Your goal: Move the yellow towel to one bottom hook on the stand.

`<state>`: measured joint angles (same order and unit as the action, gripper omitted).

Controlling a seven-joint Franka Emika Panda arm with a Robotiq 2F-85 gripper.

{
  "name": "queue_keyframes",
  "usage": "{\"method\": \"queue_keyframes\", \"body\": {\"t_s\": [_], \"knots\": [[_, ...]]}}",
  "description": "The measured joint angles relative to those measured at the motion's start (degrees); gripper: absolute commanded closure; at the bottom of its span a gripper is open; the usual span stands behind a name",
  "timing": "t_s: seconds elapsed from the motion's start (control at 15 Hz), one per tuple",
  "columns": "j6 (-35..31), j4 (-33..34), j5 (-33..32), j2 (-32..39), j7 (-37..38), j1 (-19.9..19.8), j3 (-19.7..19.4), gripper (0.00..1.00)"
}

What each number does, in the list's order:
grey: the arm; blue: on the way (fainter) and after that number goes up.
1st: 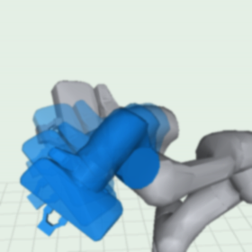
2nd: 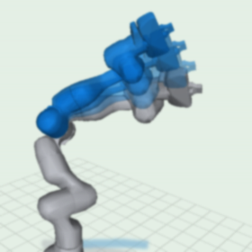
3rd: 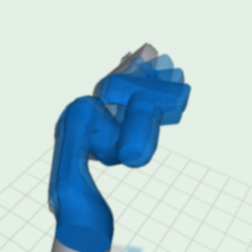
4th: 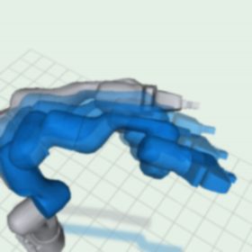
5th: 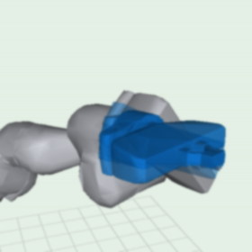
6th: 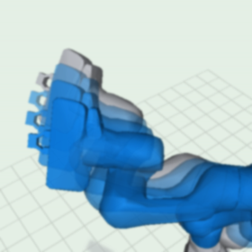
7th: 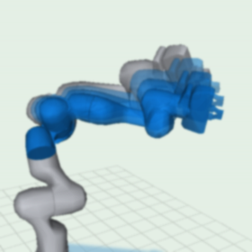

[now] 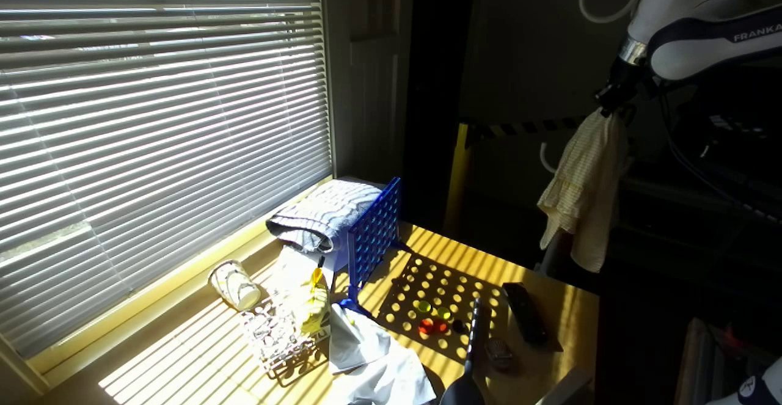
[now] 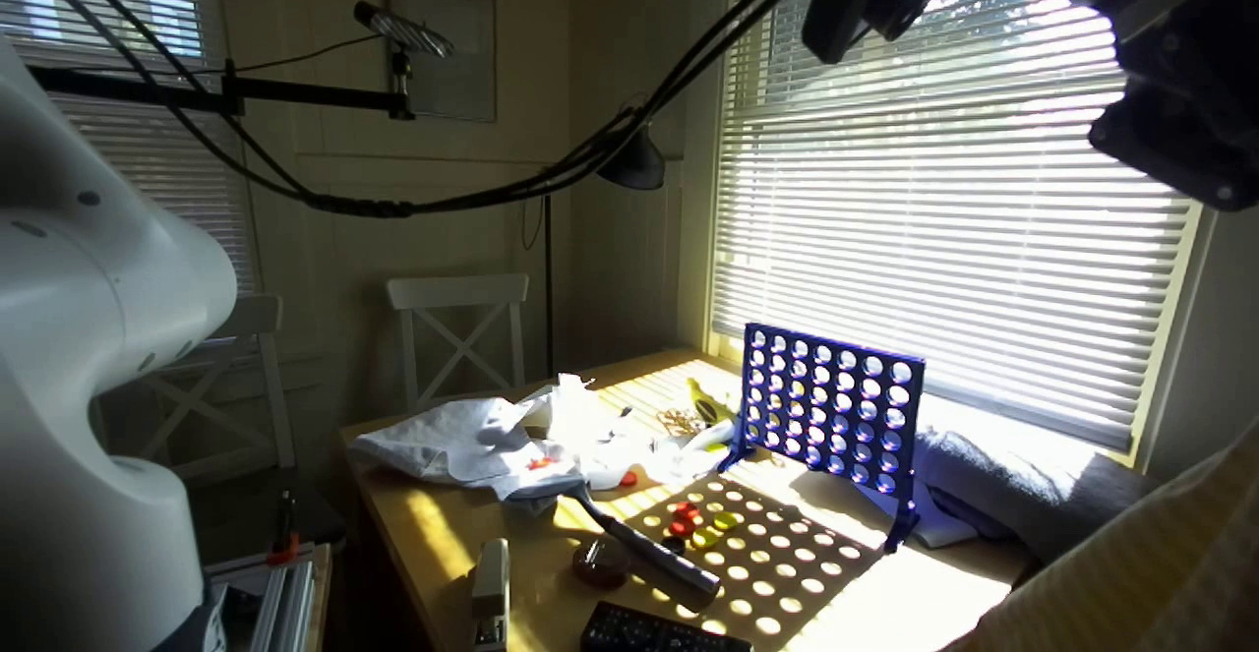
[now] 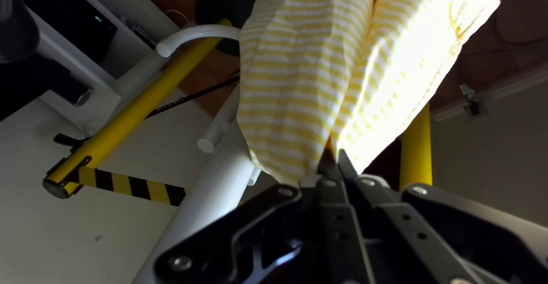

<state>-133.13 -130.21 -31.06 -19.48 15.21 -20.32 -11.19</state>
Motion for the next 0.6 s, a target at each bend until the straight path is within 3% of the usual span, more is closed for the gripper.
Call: {"method": "queue_keyframes", "body": {"t_s": [0.6], "knots": [[-3.0,0.0,0.0,5.9,0.1,0.0,-0.5,1.00]]}}
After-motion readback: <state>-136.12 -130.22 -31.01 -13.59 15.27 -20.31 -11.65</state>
